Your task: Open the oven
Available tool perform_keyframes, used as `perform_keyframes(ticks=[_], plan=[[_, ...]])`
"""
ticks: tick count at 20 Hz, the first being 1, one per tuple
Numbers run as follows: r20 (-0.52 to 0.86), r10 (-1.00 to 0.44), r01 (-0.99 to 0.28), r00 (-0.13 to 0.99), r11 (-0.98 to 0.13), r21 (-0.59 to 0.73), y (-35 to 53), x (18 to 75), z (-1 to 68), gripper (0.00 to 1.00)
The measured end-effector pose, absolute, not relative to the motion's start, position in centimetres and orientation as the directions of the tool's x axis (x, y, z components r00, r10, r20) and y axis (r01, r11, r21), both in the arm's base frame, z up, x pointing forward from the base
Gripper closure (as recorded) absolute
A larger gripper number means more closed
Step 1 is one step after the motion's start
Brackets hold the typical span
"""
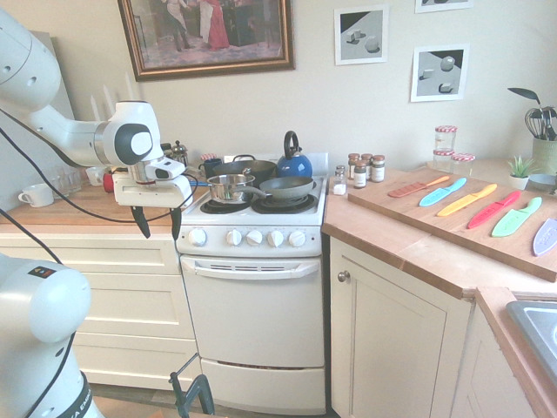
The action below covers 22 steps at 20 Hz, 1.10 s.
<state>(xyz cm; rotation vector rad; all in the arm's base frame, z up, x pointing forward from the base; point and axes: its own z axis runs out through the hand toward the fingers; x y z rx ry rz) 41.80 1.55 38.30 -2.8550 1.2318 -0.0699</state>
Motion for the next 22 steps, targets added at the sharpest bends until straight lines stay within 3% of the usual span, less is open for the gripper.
perform_keyframes(ticks=[5, 11, 16, 22], plan=[[-0.048, -0.767, -0.768, 0.64, -0.64, -0.019, 0.8, 42.0, 36.1, 0.0], [-0.087, -0.795, -0.797, 0.601, -0.604, 0.016, -3.7, 44.1, 27.9, 0.0], [0.053, -0.713, -0.713, 0.699, -0.701, -0.034, -4.6, 47.6, 23.4, 0.0], [0.152, -0.665, -0.67, 0.732, -0.742, -0.022, -7.0, 50.3, 23.4, 0.0]])
